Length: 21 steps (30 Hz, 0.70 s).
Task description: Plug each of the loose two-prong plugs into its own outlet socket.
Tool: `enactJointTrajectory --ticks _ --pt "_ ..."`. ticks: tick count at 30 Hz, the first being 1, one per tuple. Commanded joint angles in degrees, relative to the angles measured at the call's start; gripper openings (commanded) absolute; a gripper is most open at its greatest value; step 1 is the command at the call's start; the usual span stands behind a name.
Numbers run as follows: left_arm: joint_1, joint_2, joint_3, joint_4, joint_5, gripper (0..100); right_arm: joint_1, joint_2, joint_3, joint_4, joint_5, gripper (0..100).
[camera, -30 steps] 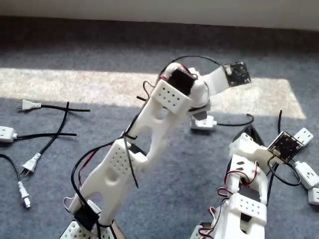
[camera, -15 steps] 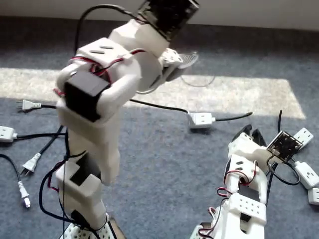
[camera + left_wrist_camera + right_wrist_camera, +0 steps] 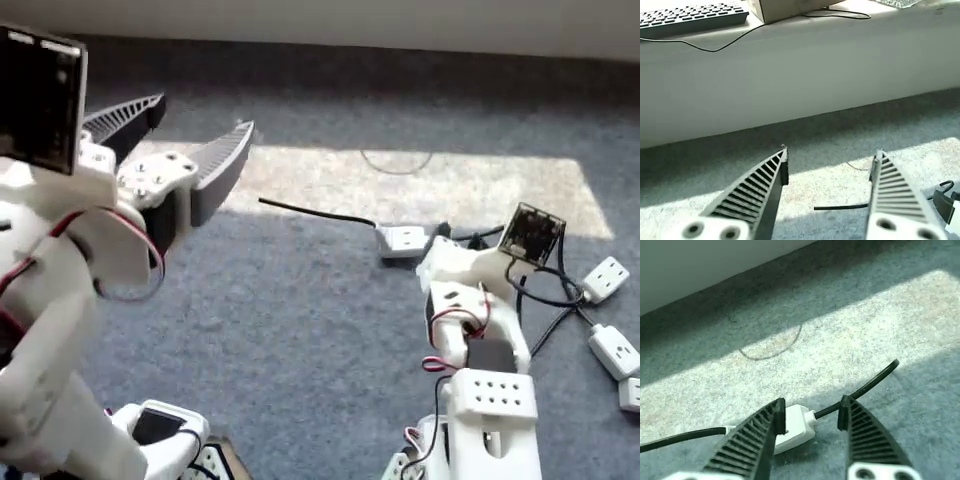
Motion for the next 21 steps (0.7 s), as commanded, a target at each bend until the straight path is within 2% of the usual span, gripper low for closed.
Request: enactJointTrajectory --ticks 1,5,10,15,21 --pt "-0.92 -15.08 21.49 -0.26 0.35 26 -0.66 3.21 -13.41 7.87 -0.53 18.0" --pt "-0.75 -22.73 38.11 -1.05 0.53 26 -0.57 18.51 -28.70 16.92 -0.53 18.0" --pt "-0.57 -28.53 55.34 -6.95 3.43 26 1.36 42.68 -51.56 28.44 -0.53 18.0" --pt "-0.48 -32.66 68.62 -14.59 3.43 26 5.23 65.01 -72.75 35.56 -0.09 18.0" --pt "-0.75 -33.80 80.22 -20.31 3.34 27 4.44 88.13 -97.45 49.80 0.00 18.1"
